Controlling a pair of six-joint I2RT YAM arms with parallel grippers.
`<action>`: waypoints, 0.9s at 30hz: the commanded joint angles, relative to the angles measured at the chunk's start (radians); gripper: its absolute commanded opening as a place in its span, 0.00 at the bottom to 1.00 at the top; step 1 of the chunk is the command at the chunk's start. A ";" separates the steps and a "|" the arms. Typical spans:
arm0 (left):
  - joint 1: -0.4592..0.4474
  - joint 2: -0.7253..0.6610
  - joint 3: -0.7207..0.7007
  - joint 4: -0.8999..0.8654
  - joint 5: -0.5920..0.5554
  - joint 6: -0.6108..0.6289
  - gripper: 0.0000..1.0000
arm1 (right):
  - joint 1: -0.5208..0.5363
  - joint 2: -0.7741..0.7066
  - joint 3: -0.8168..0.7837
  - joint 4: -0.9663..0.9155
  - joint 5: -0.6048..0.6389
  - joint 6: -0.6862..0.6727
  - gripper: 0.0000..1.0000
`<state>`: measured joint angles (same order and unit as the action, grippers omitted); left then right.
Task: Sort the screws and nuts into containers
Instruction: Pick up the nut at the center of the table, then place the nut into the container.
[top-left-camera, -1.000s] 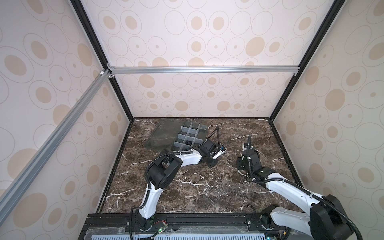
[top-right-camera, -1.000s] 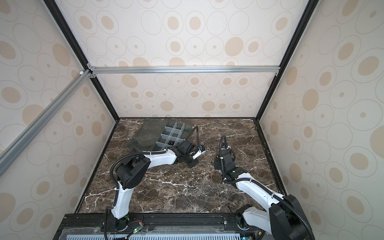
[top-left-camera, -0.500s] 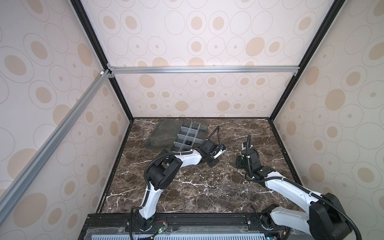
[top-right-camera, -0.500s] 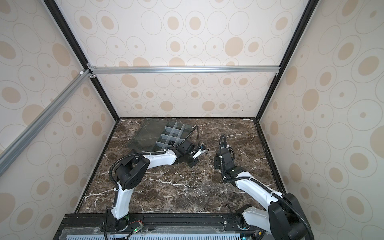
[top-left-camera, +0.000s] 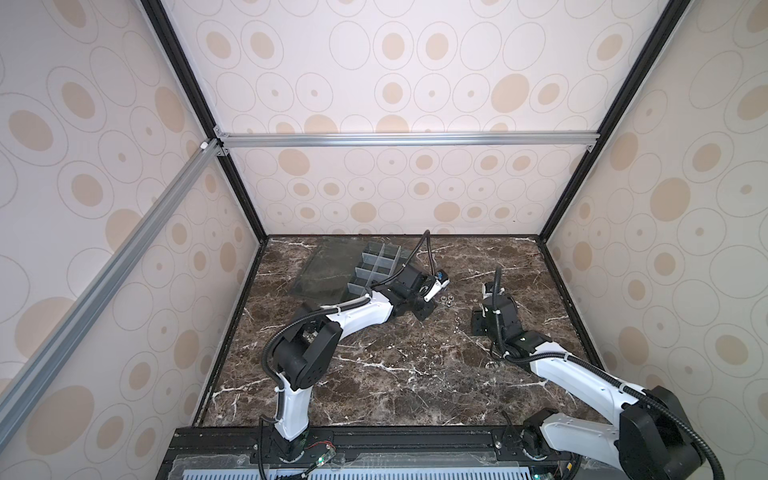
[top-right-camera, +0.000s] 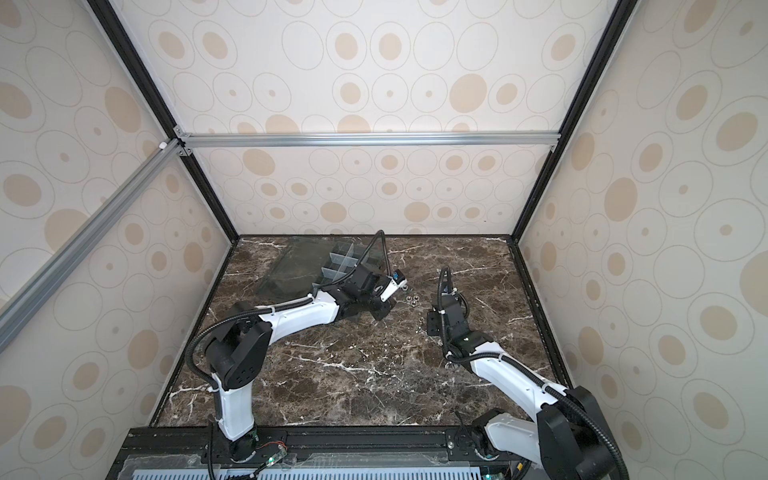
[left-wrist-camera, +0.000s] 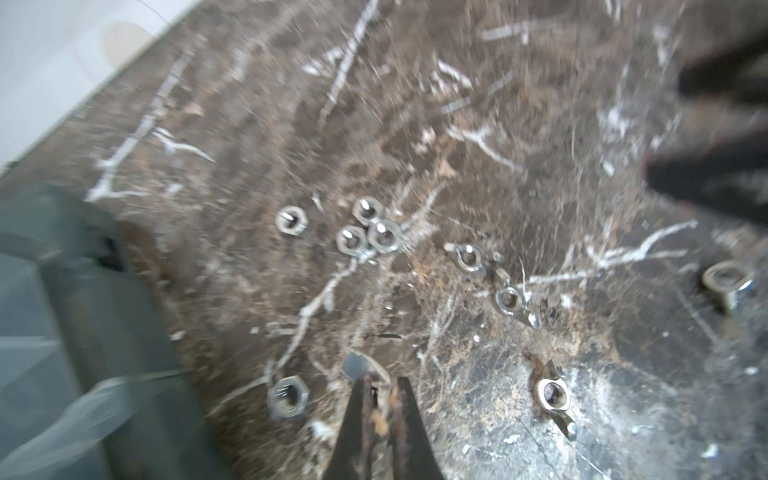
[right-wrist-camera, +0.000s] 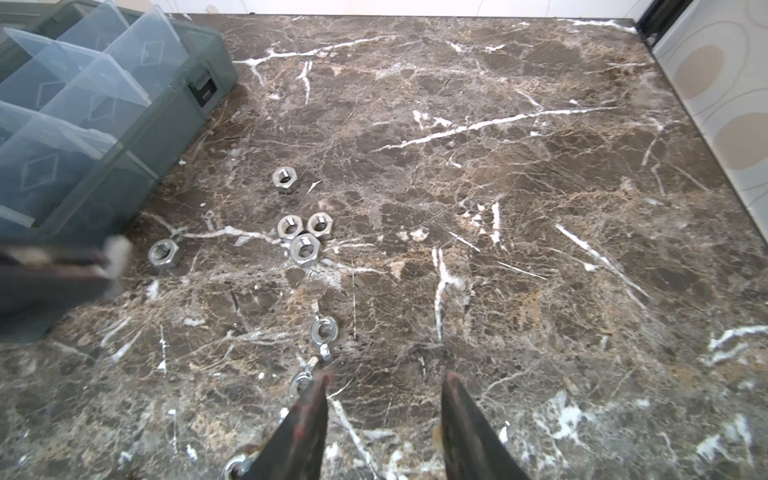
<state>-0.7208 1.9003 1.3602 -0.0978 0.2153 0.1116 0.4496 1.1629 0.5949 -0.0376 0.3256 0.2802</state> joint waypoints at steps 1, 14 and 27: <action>0.083 -0.083 -0.021 0.002 -0.015 -0.080 0.00 | -0.003 -0.015 0.029 0.007 -0.078 -0.040 0.47; 0.375 -0.232 -0.210 -0.109 -0.168 -0.205 0.00 | -0.004 0.048 0.084 0.022 -0.144 -0.076 0.47; 0.413 -0.153 -0.225 -0.087 -0.198 -0.265 0.15 | -0.003 0.069 0.121 0.004 -0.154 -0.099 0.48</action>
<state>-0.3077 1.7512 1.1358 -0.1989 0.0105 -0.1307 0.4492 1.2255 0.6827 -0.0242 0.1703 0.2024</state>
